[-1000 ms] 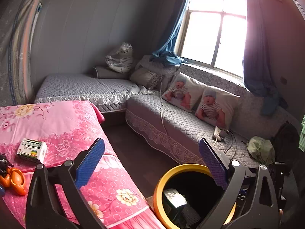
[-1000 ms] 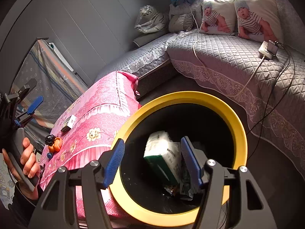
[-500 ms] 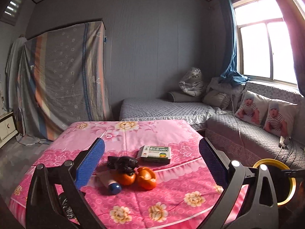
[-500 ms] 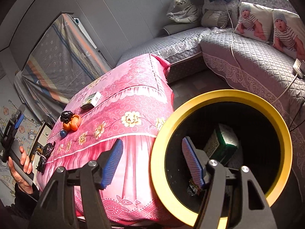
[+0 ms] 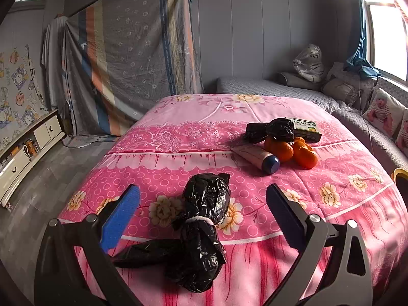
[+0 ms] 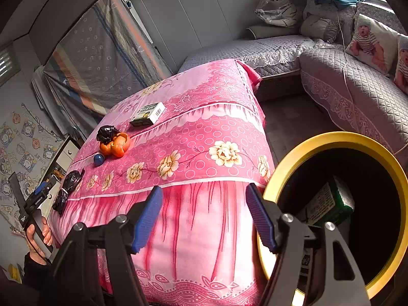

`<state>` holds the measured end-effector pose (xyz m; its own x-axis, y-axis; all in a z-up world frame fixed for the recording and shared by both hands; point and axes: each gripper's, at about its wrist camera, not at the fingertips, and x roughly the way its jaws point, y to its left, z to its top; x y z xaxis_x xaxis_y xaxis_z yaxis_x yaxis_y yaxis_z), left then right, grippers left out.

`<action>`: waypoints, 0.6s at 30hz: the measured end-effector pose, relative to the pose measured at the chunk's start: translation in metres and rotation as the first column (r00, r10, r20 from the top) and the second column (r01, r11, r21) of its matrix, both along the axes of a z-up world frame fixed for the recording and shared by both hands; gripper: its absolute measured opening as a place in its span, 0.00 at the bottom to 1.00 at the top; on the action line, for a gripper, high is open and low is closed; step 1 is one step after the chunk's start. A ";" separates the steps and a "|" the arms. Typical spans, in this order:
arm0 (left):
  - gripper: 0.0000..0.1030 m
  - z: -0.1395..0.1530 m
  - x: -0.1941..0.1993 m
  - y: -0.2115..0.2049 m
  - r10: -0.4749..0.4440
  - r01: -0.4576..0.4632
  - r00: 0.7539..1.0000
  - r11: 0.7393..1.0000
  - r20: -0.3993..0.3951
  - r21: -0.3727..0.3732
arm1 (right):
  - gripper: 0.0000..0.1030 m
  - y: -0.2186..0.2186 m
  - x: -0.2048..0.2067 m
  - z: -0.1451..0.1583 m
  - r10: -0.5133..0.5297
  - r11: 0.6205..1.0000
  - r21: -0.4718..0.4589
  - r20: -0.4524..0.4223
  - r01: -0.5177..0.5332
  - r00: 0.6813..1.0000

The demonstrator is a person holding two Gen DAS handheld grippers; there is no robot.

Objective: Collect trash
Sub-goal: 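Grasp a black plastic bag with the left tool while the right tool moves to the bed, then grasp the second black plastic bag with the right tool while the left tool holds its bag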

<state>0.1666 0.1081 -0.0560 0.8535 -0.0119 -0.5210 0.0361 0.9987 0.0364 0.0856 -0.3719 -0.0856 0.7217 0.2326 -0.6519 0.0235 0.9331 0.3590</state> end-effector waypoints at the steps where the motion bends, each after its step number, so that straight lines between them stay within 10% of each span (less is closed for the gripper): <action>1: 0.92 -0.002 0.002 0.002 -0.001 0.001 1.000 1.000 -0.011 -0.005 | 0.62 0.002 0.001 0.001 0.004 1.000 -0.002 0.000 -0.004 1.000; 7: 0.90 -0.016 0.017 0.000 -0.013 0.013 0.997 1.000 -0.073 0.010 | 0.62 0.007 0.002 0.002 0.012 1.000 -0.010 -0.003 -0.012 1.000; 15: 0.38 -0.035 0.036 0.005 -0.007 0.008 0.984 1.000 -0.181 0.007 | 0.63 0.003 -0.002 0.003 0.002 1.000 -0.005 0.000 -0.002 1.000; 18: 0.32 -0.034 0.035 0.007 -0.020 0.017 0.983 1.000 -0.185 -0.020 | 0.63 0.003 -0.003 0.004 0.004 1.000 -0.008 0.003 -0.004 1.000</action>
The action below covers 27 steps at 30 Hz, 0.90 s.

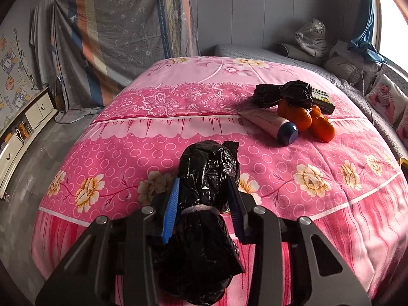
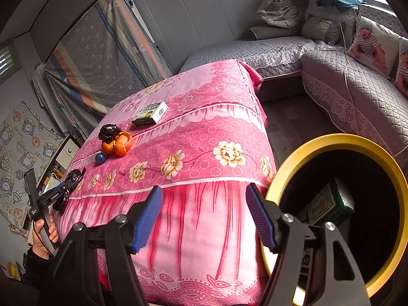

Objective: Collect trash
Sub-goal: 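Grasp the second black plastic bag with the right tool while the left tool holds its bag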

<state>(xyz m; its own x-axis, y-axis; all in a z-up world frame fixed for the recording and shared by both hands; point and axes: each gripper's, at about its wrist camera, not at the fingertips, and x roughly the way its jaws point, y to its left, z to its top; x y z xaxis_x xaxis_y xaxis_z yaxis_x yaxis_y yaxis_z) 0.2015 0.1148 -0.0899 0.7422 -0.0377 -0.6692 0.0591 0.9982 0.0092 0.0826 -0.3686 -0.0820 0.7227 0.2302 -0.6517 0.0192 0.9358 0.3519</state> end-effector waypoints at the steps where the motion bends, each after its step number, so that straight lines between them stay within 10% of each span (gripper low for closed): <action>1: 0.30 0.001 -0.001 0.001 0.001 -0.001 1.000 1.000 0.003 -0.005 | 0.63 0.000 0.000 0.001 0.002 1.000 -0.002 0.002 -0.002 1.000; 11: 0.28 0.046 -0.037 0.011 0.006 0.017 0.985 0.991 0.174 -0.131 | 0.63 0.061 0.025 0.027 0.183 0.982 -0.059 0.050 -0.180 0.982; 22: 0.28 0.081 -0.072 -0.003 -0.032 0.093 0.951 0.978 0.309 -0.185 | 0.63 0.212 0.128 0.036 0.496 0.853 -0.218 0.055 -0.474 0.867; 27: 0.29 0.084 -0.075 -0.001 -0.023 0.093 0.946 0.975 0.323 -0.203 | 0.63 0.254 0.183 0.025 0.504 0.832 -0.278 0.019 -0.480 0.863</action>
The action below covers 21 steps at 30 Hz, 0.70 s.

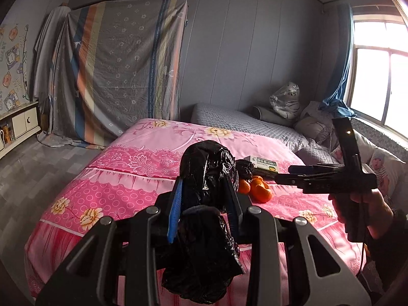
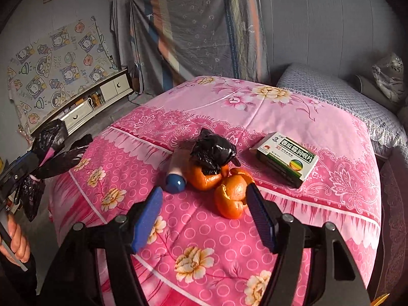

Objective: Collect trash
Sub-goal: 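Grasp the second black plastic bag with the right tool while the left tool holds its bag, then carry both black bags over the yellow bin and open both tools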

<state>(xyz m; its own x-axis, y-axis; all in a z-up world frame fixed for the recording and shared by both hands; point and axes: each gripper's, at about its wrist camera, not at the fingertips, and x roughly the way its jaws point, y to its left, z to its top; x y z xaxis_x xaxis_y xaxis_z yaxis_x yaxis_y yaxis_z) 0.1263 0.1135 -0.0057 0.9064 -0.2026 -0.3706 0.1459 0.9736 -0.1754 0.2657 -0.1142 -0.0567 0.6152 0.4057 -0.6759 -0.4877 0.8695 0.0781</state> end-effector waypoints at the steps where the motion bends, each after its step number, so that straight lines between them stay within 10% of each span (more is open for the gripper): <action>1: 0.29 0.000 -0.001 0.001 -0.001 0.001 1.000 1.000 0.000 -0.003 | 0.63 0.007 0.009 -0.002 -0.009 1.000 -0.024 0.004 0.009 1.000; 13: 0.29 -0.002 -0.009 0.009 0.009 -0.009 1.000 1.000 0.019 -0.005 | 0.62 0.042 0.086 -0.023 -0.095 0.994 -0.054 -0.091 0.090 0.991; 21: 0.29 0.000 -0.014 0.008 0.007 -0.007 0.999 1.000 0.032 0.005 | 0.40 0.047 0.095 -0.032 -0.098 0.994 -0.065 -0.131 0.090 0.986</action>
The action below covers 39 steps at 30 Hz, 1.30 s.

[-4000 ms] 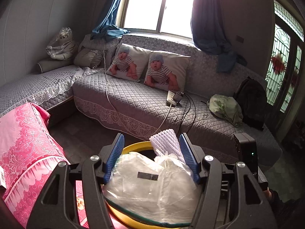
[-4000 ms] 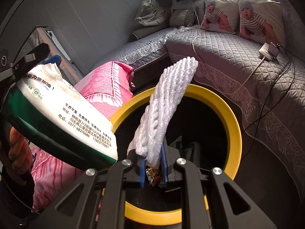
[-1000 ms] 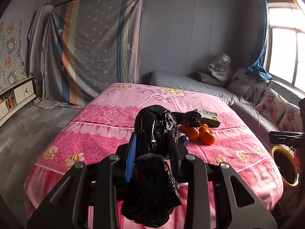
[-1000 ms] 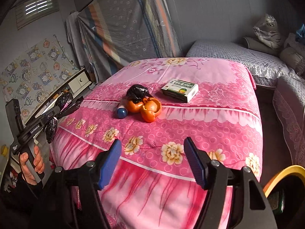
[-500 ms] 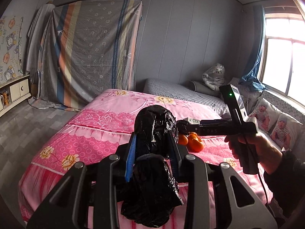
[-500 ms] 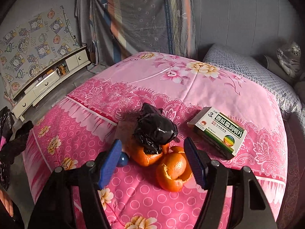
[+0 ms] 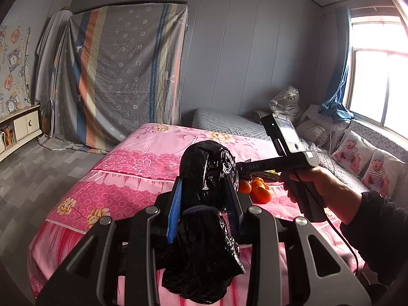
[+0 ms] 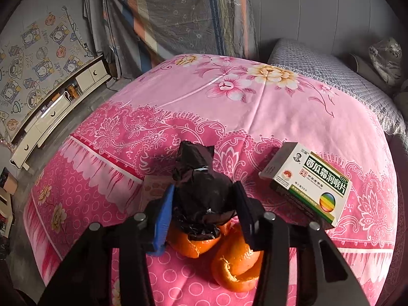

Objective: Collect trash
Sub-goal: 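Carry both black bags over the yellow bin and open both tools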

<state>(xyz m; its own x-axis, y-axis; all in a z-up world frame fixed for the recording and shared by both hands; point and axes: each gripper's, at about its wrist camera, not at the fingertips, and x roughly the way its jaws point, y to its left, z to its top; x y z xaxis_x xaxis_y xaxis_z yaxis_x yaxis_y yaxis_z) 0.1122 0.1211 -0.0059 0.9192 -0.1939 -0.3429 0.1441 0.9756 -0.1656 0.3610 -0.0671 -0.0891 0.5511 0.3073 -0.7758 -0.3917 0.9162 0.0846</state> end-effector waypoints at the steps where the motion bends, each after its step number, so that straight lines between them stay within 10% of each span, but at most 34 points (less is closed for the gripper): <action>1: 0.29 0.000 -0.001 0.000 0.000 0.000 1.000 1.000 0.000 -0.001 | 0.37 0.000 0.000 0.000 0.002 1.000 0.004 -0.006 -0.002 1.000; 18: 0.29 0.017 -0.011 -0.012 0.015 -0.015 1.000 1.000 0.024 -0.008 | 0.31 -0.076 -0.102 0.068 0.057 0.959 0.271 0.088 -0.079 0.995; 39: 0.29 0.056 -0.029 -0.104 -0.189 0.186 0.977 0.982 0.094 0.044 | 0.31 -0.199 -0.263 0.069 -0.053 0.905 0.425 0.137 -0.010 0.989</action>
